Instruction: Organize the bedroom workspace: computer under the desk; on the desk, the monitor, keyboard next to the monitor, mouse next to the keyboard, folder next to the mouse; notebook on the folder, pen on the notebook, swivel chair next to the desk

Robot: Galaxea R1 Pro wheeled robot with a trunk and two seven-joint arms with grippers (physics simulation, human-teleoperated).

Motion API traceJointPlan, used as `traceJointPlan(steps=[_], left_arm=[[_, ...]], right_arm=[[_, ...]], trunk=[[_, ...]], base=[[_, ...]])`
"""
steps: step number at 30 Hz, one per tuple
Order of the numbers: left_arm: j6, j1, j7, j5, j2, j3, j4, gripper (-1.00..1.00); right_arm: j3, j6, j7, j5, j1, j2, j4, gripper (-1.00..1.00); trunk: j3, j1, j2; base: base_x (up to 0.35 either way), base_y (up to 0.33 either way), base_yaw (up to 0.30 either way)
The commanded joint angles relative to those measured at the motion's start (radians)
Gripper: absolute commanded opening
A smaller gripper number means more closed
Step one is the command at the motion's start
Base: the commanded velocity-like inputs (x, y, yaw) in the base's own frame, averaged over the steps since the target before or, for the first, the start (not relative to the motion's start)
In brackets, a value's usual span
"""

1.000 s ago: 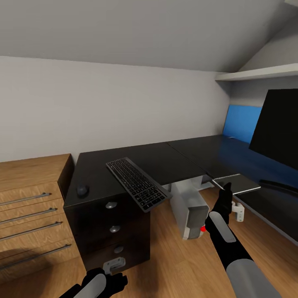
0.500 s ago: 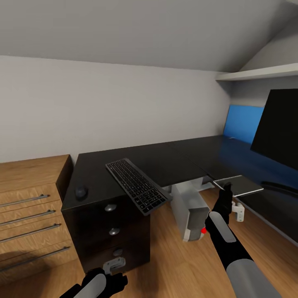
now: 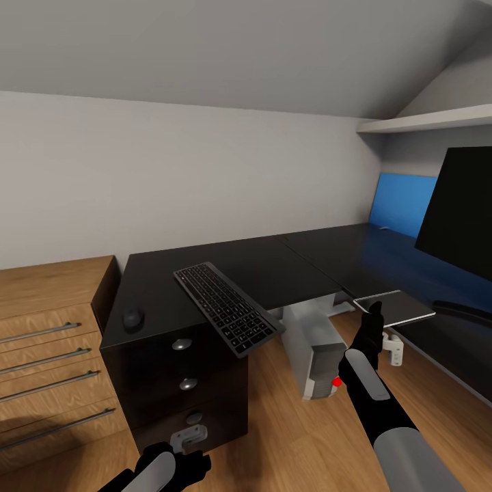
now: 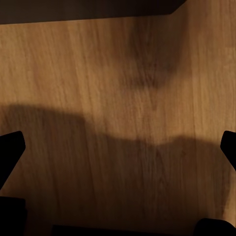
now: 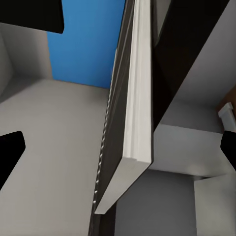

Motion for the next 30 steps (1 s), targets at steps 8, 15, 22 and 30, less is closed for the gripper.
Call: traceJointPlan(steps=[8, 15, 22, 30], left_arm=[[0.001, -0.001, 0.006, 0.005, 0.001, -0.002, -0.001, 1.00], [0.001, -0.001, 0.006, 0.004, -0.009, -0.004, 0.019, 1.00], [0.001, -0.001, 0.006, 0.003, -0.022, -0.003, 0.036, 1.00], [0.000, -0.001, 0.006, 0.002, -0.025, -0.002, 0.039, 1.00]], right_arm=[[0.001, -0.003, -0.003, -0.002, 0.000, 0.000, -0.001, 1.00], [0.002, -0.003, -0.004, -0.002, 0.000, 0.000, -0.002, 1.00], [0.002, -0.003, -0.004, -0.002, 0.000, 0.000, -0.002, 1.00], [0.002, -0.003, -0.005, -0.002, -0.001, 0.000, -0.004, -1.00]], trunk=[[-0.001, 0.000, 0.000], [-0.001, 0.000, 0.000], [-0.001, 0.000, 0.000], [-0.001, 0.000, 0.000]], base=[[0.000, 0.000, 0.000], [0.000, 0.000, 0.000], [0.000, 0.000, 0.000], [0.000, 0.000, 0.000]])
